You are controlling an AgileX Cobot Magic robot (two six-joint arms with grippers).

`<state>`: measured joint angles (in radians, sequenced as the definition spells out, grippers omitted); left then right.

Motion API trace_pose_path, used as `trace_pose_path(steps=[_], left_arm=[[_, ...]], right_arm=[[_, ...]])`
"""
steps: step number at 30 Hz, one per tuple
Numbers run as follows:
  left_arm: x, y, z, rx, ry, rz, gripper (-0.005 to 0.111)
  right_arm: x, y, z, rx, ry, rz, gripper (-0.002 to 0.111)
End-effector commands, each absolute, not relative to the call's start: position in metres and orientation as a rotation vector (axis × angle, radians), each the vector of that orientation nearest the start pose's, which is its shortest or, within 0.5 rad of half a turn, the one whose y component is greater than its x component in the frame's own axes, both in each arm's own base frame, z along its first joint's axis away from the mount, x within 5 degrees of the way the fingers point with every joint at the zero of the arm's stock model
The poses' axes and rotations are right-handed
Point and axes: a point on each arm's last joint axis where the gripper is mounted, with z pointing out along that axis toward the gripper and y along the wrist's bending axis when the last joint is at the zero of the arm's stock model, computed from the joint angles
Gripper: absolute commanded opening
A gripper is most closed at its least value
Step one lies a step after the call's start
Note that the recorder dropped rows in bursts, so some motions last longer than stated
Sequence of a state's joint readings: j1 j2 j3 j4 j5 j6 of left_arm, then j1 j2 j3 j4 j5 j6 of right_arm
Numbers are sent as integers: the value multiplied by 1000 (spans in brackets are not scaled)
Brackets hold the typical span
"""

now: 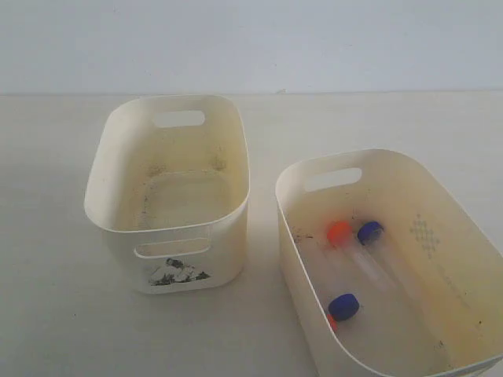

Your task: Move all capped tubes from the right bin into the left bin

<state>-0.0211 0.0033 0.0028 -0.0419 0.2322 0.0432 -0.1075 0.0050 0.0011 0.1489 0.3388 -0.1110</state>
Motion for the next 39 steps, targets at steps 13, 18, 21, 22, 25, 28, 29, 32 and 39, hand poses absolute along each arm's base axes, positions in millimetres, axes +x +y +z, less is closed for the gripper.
trace_pose_path(steps=[13, 18, 21, 22, 25, 28, 29, 32, 39], left_arm=[[56, -2, 193, 20, 1710, -26, 4], [56, -2, 193, 20, 1710, -26, 4], [56, -2, 193, 20, 1710, -26, 4], [56, -2, 193, 20, 1710, -26, 4], [56, -2, 193, 20, 1710, -26, 4], [56, -2, 193, 20, 1710, -26, 4], [56, -2, 193, 20, 1710, -26, 4], [56, -2, 193, 20, 1710, -26, 4], [56, -2, 193, 20, 1710, -26, 4]], right_arm=[[42, -11, 253, 127, 1014, -116, 1], [13, -13, 281, 146, 564, -164, 1], [0, -14, 298, 166, 432, -168, 1], [-4, -13, 311, 159, 427, -186, 1], [-13, -8, 359, 93, 522, -270, 1], [-5, -3, 416, 4, 764, -310, 1], [3, -2, 434, -28, 873, -315, 1], [45, -1, 470, -138, 1292, -288, 1], [131, -3, 501, -268, 1881, -167, 1]])
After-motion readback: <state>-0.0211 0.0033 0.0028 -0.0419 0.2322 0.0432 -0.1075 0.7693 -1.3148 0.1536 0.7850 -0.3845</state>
